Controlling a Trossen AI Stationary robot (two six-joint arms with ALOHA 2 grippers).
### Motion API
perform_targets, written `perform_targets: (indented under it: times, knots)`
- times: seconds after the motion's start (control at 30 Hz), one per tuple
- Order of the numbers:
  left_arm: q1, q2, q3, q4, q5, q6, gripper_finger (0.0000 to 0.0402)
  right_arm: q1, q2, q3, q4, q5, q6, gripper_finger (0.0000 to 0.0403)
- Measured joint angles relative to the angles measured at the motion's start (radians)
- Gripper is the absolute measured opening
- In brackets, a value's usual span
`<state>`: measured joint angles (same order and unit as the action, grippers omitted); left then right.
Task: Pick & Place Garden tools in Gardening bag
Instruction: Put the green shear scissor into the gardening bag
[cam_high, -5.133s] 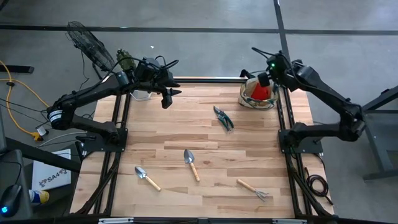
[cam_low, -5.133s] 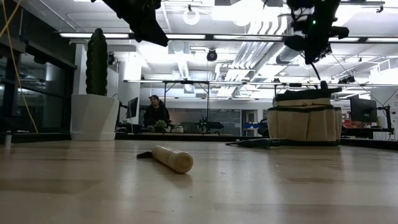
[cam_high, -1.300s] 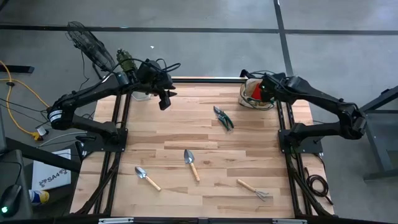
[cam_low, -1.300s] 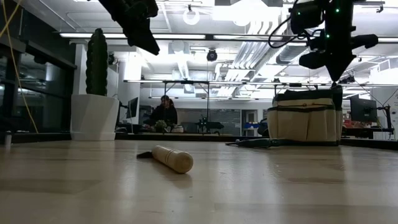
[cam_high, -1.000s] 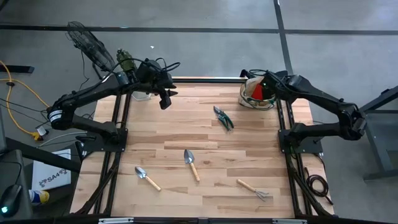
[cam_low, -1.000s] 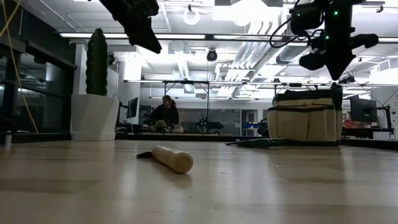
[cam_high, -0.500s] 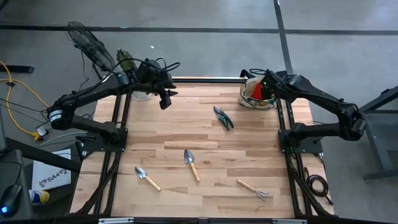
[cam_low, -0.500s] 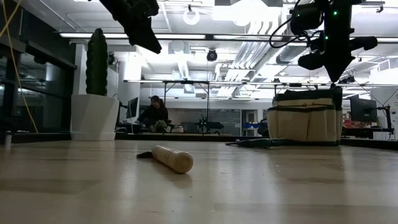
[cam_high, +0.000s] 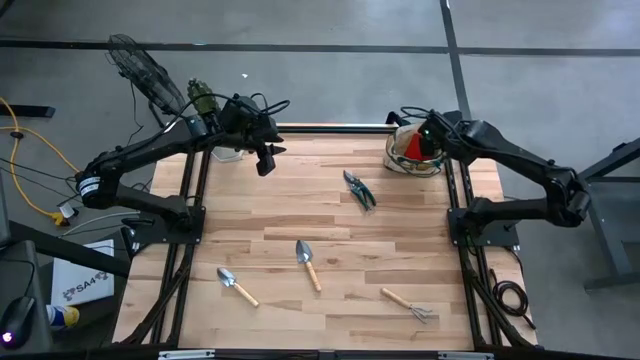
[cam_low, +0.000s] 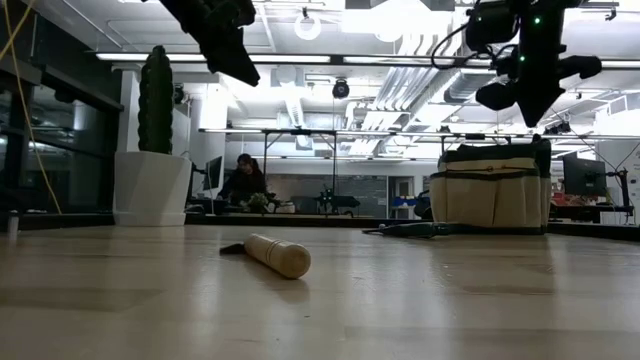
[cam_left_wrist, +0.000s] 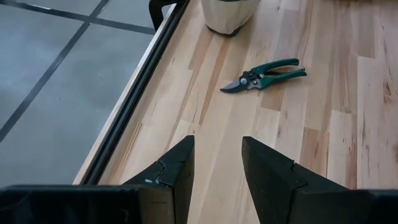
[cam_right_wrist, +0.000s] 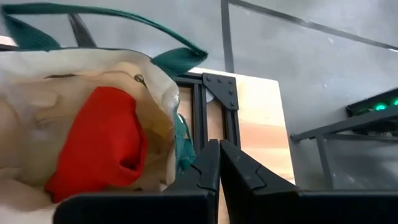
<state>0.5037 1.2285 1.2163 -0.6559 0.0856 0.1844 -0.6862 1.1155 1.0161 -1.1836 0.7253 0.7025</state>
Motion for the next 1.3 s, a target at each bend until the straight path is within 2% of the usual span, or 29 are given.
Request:
perform_targets:
  times: [0.23,0.43,0.6,0.77,0.97,1.1,1.3]
  knots:
    - [0.0,0.0,-0.027,0.049,0.069,0.045,0.0129,0.101,-0.066,0.0,0.024,-0.001,-0.004,0.0002]
    - [0.0,0.0,-0.186,0.258,0.13,0.067,0.0129,0.195,-0.123,0.0,0.024,-0.025,0.0,0.0006]
    - [-0.021,0.001,-0.317,0.474,0.25,0.103,0.0129,0.264,-0.136,0.0,0.022,-0.028,-0.008,0.0033]
    - [-0.071,0.002,-0.343,0.542,0.219,0.13,0.0129,0.319,-0.132,0.0,0.031,-0.041,-0.021,0.0075]
    - [-0.116,0.027,-0.344,0.548,0.136,0.152,0.0129,0.384,-0.107,0.0,0.088,-0.217,0.009,0.0117]
    - [-0.11,0.045,-0.344,0.539,0.116,0.143,0.0129,0.454,-0.062,0.0,0.17,-0.33,0.052,0.0125]
    - [-0.112,0.047,-0.344,0.513,0.106,0.13,0.0129,0.571,0.066,0.0,0.276,-0.361,0.102,0.0122]
